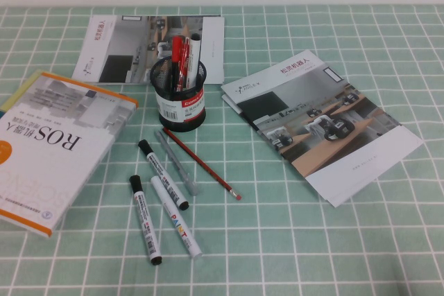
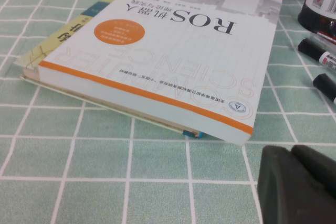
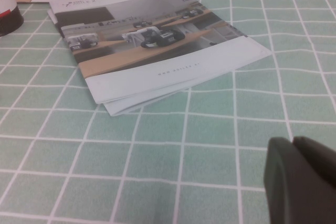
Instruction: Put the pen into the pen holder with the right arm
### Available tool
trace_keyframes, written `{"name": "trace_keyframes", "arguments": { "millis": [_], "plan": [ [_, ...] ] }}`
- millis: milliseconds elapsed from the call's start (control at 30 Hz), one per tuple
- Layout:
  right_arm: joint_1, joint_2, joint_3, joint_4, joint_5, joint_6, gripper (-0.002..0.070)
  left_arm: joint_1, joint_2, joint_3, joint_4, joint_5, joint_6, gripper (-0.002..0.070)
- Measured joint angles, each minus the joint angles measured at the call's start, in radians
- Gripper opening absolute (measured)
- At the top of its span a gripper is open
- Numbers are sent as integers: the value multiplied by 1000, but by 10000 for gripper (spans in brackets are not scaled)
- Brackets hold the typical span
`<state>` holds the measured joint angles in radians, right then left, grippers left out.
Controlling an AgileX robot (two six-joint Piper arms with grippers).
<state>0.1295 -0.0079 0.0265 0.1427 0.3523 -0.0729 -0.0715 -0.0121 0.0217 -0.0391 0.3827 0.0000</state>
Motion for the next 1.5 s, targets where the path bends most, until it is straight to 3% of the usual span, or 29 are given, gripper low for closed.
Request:
{"name": "trace_keyframes", "arguments": {
  "millis": [667, 1100, 1367, 1500],
  "plan": [
    [0, 0, 0, 6, -8, 0, -20, 0, 0, 0, 0, 0, 0, -4],
    [0, 0, 0, 644, -204, -5, -20, 0, 0, 0, 0, 0, 0, -4],
    [0, 0, -3, 714, -147, -36, -20, 0, 0, 0, 0, 0, 0, -4],
    [0, 70, -104, 714, -71, -101, -20, 0, 0, 0, 0, 0, 0, -4]
  ]
}}
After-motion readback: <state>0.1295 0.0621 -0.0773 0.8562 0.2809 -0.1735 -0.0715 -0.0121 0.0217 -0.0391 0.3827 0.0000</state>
